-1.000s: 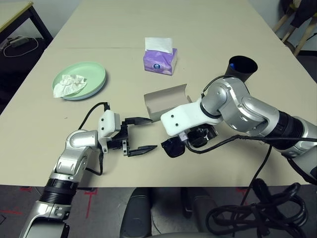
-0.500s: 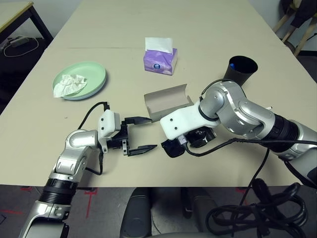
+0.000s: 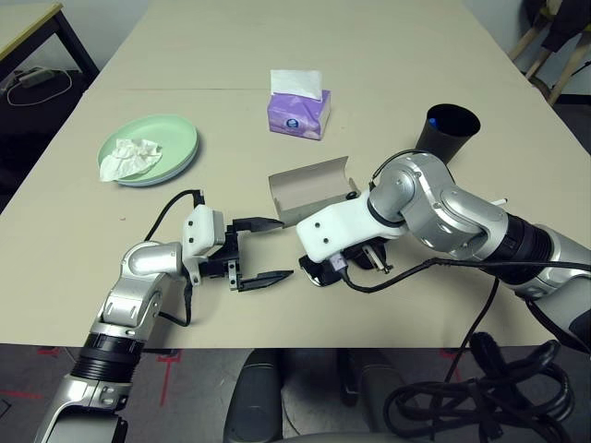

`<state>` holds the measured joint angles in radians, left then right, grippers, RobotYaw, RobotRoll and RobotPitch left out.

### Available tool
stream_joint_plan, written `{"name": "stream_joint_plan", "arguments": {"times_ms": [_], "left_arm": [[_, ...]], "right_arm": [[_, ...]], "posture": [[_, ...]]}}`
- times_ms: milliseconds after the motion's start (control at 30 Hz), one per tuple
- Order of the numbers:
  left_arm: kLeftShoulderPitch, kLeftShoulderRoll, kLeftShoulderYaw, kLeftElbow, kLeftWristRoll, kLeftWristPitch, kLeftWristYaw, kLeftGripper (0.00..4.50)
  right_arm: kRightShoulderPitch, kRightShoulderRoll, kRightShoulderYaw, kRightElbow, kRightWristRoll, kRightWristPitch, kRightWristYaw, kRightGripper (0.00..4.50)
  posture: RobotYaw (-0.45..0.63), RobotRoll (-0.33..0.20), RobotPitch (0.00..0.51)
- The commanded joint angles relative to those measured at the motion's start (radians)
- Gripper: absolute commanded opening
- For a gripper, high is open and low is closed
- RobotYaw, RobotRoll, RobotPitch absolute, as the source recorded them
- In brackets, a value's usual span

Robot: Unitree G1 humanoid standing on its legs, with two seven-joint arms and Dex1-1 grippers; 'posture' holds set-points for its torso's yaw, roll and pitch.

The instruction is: Organize and tidy the items on the table.

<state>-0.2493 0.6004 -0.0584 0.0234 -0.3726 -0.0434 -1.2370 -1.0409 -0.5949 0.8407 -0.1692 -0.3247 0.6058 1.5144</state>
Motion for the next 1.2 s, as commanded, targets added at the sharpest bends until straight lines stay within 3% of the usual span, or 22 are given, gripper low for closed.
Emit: {"name": "stream_joint_plan", "arguments": {"times_ms": [33,400,900,1200], "left_arm": [[0.010,0.003,-0.015,-0.006,0.011,-0.001,-0.002,4.50],[-0.006,0.008,0.004,-0.005,0.002,0.004,0.009,4.50],[0.011,0.032,0.020,-0.046,0.003,0.027,0.052,4.50],[0.028,0.040,0.017,-0.067,0.005,0.036,0.073,4.50]], "right_arm": [[-0.009,-0.011,-0.042,-0.029,0.012,-0.008,0.012,0.36],[-0.104,-0.022,-0.162,-0.016,0.054,-0.007,0.025,0.36],[-0.245,0.173,-0.151,0.496,-0.083,-0.303,-0.231,0.36],[-0.261,0.247,-0.156,0.648,-0.142,-0.397,-0.288,0.36]], "posture": [[0.16,0.000,0.179],[0.16,0.000,0.160],[0.21,0.000,0.157],[0.22,0.000,0.160]]}}
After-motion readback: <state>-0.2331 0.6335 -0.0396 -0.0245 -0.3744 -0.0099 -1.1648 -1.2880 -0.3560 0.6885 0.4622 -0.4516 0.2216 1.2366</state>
